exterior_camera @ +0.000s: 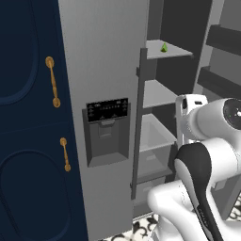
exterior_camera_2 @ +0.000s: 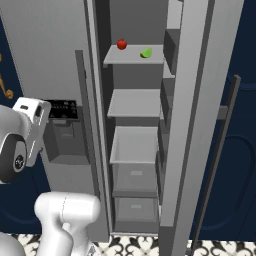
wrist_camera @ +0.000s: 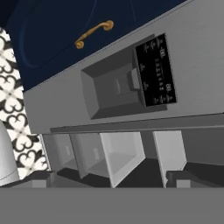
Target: Grab a lemon wedge from the fridge and one ice cube from the ice bowl, and put them in the glass of lemonade.
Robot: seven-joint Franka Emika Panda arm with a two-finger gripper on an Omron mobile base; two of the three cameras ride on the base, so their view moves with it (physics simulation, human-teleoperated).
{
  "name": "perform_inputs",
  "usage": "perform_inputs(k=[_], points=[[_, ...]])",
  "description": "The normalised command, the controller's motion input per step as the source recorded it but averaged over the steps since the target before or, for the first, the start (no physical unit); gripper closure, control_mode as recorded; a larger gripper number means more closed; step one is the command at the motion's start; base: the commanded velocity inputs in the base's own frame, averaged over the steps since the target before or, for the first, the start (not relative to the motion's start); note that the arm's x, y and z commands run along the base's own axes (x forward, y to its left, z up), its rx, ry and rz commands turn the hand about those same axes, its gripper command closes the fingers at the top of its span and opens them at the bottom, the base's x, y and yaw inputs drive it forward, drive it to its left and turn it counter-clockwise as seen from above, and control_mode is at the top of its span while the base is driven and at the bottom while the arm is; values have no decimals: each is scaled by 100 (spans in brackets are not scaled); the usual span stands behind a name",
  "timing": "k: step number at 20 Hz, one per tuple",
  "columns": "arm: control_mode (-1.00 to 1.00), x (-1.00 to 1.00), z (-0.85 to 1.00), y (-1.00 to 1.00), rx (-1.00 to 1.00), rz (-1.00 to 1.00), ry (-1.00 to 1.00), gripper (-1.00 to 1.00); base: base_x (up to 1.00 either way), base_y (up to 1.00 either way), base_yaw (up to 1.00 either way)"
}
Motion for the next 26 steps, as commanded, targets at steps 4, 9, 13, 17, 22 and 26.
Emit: perform_inputs(k=[4, 9, 13, 17, 22, 26], points=[[-100, -1, 0, -18, 0, -2, -5, -100, 0, 0, 0], [-100, 0, 0, -52, 0, -3, -4, -100, 0, 0, 0], [-100, 0, -4, -13, -1, -1, -2, -100, 0, 0, 0], [-100, 4, -9, 19, -1, 0, 0, -100, 0, 0, 0], [100, 5, -4, 9, 0, 0, 1, -100, 0, 0, 0], [100, 0, 0, 0, 0, 0, 0, -100, 0, -22, 0]])
